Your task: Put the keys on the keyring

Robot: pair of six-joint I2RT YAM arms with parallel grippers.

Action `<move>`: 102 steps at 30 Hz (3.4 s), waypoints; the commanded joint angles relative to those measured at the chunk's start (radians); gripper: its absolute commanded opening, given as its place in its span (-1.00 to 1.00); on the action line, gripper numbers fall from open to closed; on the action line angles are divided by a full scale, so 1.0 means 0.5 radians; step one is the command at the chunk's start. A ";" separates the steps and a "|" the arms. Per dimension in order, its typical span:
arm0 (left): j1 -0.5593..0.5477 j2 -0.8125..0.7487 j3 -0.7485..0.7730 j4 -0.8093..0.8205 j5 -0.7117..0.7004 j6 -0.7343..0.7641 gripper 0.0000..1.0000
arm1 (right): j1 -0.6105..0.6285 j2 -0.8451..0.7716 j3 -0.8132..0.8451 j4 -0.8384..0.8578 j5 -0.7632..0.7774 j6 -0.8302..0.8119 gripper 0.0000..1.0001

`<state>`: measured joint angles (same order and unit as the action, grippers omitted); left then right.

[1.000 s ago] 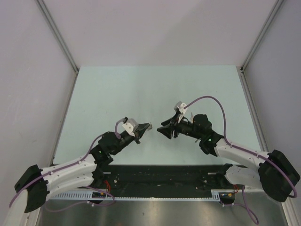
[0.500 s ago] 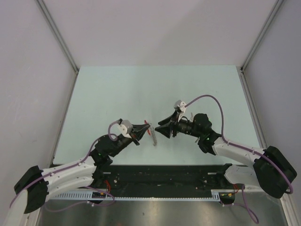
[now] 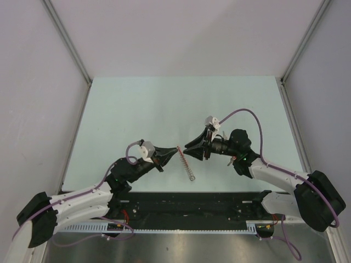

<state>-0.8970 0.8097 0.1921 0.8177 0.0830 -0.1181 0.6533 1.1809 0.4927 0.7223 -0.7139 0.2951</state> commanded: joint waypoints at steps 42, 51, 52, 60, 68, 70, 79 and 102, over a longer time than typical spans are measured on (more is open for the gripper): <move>0.146 -0.147 0.573 -0.974 -0.319 -0.061 0.29 | 0.120 0.261 0.993 -1.659 0.761 -0.982 -1.00; 0.665 0.266 0.978 -1.075 0.177 -0.175 0.60 | 0.087 0.620 1.527 -2.199 1.115 -1.182 -1.00; 0.723 0.331 1.011 -0.946 0.412 -0.181 0.66 | 0.065 0.645 1.555 -2.215 1.103 -1.207 -1.00; 1.049 1.123 1.419 -0.598 1.361 -0.053 0.73 | -0.134 0.859 1.852 -2.359 0.876 -1.345 -1.00; 1.052 1.565 1.717 -0.666 1.705 0.500 0.78 | -0.202 1.031 2.055 -2.515 0.766 -1.535 -1.00; 1.052 1.611 1.717 -0.608 1.757 0.564 0.74 | -0.217 1.053 2.086 -2.534 0.698 -1.550 -1.00; 1.052 1.737 1.751 -0.608 1.745 0.816 0.66 | -0.251 1.163 2.239 -2.420 0.397 -1.651 -1.00; 1.162 2.111 1.920 0.000 2.166 0.646 -0.38 | -0.454 1.372 2.442 -2.347 -0.070 -2.051 -1.00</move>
<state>-0.3153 1.8652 1.1572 0.7509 1.1587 0.1734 0.4171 1.8648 1.6913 -0.5137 -0.7288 -0.7006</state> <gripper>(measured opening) 0.315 0.010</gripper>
